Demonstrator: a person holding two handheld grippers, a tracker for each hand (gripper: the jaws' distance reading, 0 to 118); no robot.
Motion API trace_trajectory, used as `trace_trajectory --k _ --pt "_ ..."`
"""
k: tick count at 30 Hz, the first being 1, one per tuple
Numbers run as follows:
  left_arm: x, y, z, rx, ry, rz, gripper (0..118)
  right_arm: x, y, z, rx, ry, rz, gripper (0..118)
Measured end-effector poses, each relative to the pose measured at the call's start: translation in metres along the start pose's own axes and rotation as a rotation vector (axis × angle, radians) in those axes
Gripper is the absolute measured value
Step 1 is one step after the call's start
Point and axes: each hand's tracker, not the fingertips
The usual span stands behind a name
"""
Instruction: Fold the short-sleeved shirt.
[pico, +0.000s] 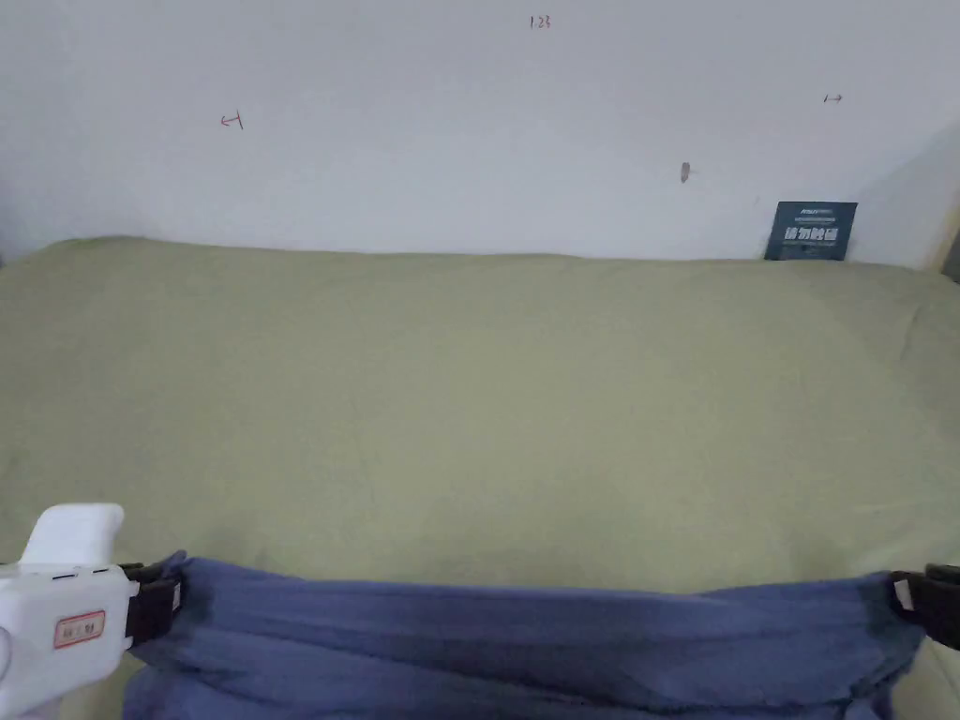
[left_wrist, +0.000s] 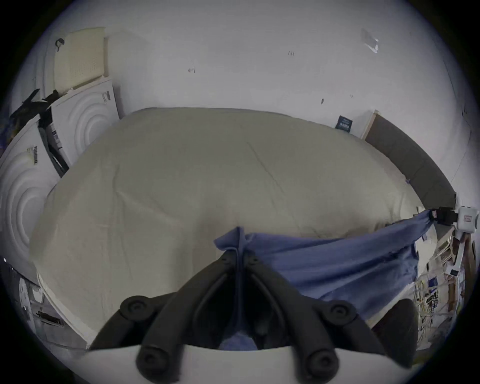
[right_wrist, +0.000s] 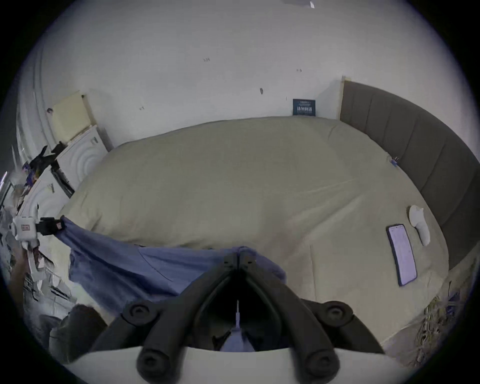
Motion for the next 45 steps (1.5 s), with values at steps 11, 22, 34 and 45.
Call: trace_trajectory --k 11,22,34,45 --pt "-0.029 -0.111 0.028 0.008 -0.027 0.021 6 -0.01 -0.117 0.049 -0.04 0.004 -0.017 0" --pt "-0.032 -0.118 0.038 0.031 0.073 0.081 108 -0.003 -0.129 0.03 -0.039 -0.044 -0.09 106" --pt "0.007 -0.105 0.1 0.197 0.133 0.118 0 -0.095 -0.131 0.081 0.334 -0.163 0.022 0" --pt "-0.038 -0.1 0.093 0.128 0.023 0.233 0 -0.137 -0.127 0.094 0.453 -0.196 0.071 0"
